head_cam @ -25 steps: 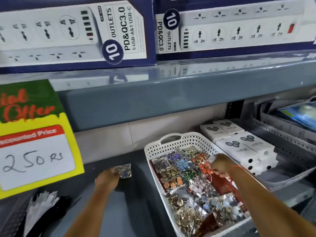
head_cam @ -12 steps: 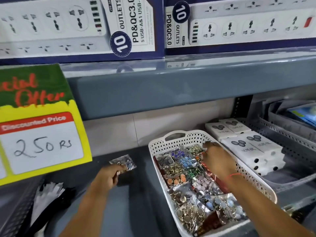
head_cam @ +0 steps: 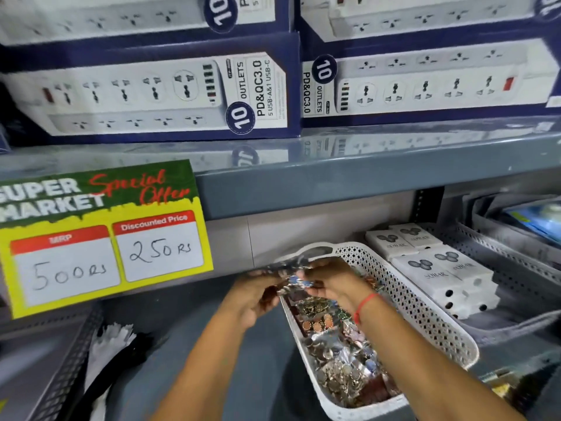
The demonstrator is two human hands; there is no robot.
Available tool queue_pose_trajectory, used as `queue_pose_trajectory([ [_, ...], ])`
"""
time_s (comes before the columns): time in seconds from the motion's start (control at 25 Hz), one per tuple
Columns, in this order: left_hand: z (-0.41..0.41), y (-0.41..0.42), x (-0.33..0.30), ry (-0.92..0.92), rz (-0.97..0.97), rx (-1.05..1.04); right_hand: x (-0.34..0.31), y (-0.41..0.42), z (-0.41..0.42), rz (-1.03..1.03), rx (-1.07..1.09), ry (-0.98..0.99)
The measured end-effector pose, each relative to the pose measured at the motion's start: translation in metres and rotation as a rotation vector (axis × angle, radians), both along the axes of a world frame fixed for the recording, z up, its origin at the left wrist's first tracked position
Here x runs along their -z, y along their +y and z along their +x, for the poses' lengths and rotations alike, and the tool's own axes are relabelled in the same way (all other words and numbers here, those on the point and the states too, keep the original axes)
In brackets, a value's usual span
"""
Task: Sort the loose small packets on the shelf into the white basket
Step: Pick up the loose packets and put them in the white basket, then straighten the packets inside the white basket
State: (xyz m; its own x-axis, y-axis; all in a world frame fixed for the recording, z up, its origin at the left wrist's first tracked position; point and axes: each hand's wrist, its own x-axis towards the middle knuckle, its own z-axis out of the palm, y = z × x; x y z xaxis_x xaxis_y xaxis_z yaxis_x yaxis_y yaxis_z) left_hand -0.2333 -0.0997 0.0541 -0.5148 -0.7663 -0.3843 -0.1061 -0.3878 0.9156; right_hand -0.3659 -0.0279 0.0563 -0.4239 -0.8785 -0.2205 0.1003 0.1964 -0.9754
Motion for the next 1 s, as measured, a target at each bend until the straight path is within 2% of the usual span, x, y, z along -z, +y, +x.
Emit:
queue_pose_trajectory([
  [0.12, -0.042, 0.023, 0.006, -0.033, -0.064, 0.056, -0.001, 0.028, -0.042, 0.129, 0.128, 0.077],
  [0.2, -0.078, 0.041, 0.013, -0.118, -0.125, 0.082, 0.004, 0.047, -0.066, 0.207, 0.214, 0.143],
  [0.24, -0.095, 0.050, 0.019, -0.172, -0.154, 0.097, 0.008, 0.056, -0.077, 0.260, 0.227, 0.233],
  [0.36, -0.134, 0.072, 0.045, -0.380, -0.270, 0.178, 0.029, 0.078, -0.098, 0.611, 0.150, 0.715],
  [0.4, -0.140, 0.078, 0.052, -0.422, -0.277, 0.197, 0.038, 0.083, -0.099, 0.674, 0.131, 0.838],
  [0.48, -0.151, 0.082, 0.072, -0.565, -0.383, 0.233, 0.053, 0.088, -0.102, 0.784, 0.062, 1.012],
  [0.6, -0.158, 0.089, 0.085, -0.781, -0.591, 0.295, 0.060, 0.089, -0.100, 0.866, 0.033, 1.110],
  [0.68, -0.157, 0.091, 0.087, -0.824, -0.641, 0.335, 0.064, 0.086, -0.097, 0.885, 0.029, 1.179],
  [0.8, -0.134, 0.085, 0.064, -0.758, -0.683, 0.316, 0.049, 0.080, -0.087, 0.880, 0.100, 1.302],
  [0.88, -0.096, 0.073, 0.041, -0.645, -0.679, 0.197, 0.029, 0.064, -0.070, 0.730, 0.158, 1.366],
  [1.0, -0.009, 0.045, 0.017, -0.506, -0.723, -0.113, 0.004, 0.028, -0.015, 0.299, 0.202, 1.337],
])
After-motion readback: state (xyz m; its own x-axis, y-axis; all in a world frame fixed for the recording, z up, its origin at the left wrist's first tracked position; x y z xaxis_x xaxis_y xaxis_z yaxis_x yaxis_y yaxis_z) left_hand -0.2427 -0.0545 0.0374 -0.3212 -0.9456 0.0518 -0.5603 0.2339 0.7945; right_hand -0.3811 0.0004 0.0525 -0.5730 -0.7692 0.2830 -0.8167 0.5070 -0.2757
